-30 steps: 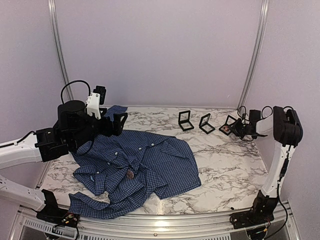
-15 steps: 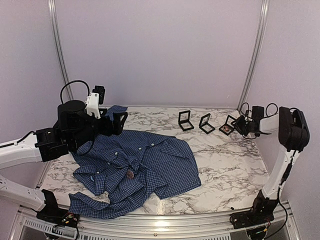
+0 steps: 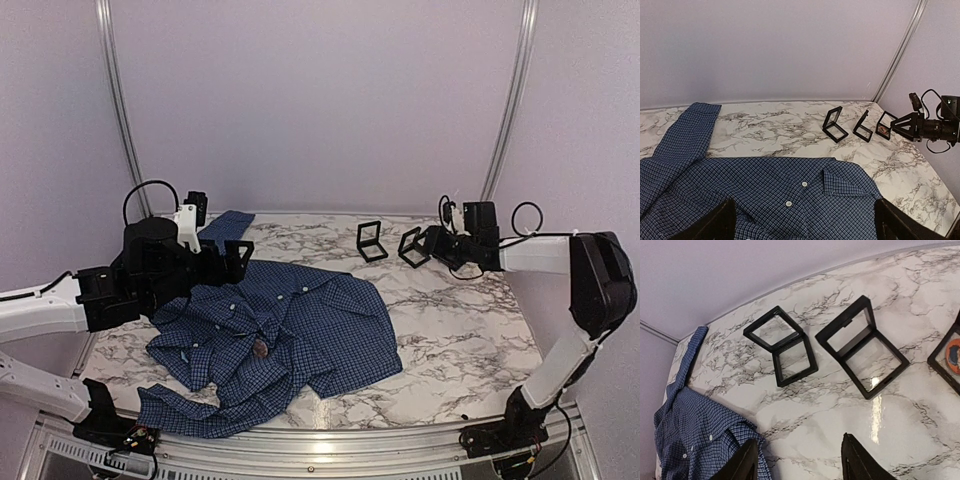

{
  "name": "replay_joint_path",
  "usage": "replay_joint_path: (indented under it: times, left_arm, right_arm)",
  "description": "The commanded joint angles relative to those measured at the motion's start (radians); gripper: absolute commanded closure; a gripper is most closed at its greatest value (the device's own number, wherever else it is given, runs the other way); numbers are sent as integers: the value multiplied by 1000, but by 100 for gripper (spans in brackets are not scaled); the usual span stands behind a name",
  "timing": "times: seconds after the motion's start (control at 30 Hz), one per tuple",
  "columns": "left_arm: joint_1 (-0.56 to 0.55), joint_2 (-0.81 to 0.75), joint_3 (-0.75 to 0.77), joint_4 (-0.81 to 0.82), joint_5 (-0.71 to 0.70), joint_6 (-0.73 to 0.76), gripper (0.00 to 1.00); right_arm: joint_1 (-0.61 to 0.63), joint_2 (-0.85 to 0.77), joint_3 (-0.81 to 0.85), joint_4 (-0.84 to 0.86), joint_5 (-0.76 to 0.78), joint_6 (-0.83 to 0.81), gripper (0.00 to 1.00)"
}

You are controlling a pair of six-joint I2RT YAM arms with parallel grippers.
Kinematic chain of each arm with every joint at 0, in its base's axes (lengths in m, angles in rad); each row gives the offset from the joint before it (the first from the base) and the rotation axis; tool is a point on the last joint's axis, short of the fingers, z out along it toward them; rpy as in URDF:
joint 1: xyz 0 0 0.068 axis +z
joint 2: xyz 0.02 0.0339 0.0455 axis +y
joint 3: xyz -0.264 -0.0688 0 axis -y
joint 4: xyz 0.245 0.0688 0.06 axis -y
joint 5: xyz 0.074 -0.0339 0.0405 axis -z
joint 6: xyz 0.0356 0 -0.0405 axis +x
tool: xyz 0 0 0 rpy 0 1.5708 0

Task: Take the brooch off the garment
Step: Pick up the crumpled clothing from the center of the board.

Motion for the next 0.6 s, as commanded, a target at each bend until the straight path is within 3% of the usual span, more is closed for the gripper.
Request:
replay_joint_path:
  times: [0.0, 0.2, 0.57]
  left_arm:
    - [9, -34, -63, -93, -14, -86, 1]
    - [14, -72, -144, -175, -19, -198, 1]
    - [23, -140, -312, -221, 52, -372, 2]
  right_arm:
    - [128, -51, -16, -29, 50, -56, 45]
    - [343, -52, 27, -56, 73, -101, 44]
    - [699, 63, 263, -229, 138, -245, 43]
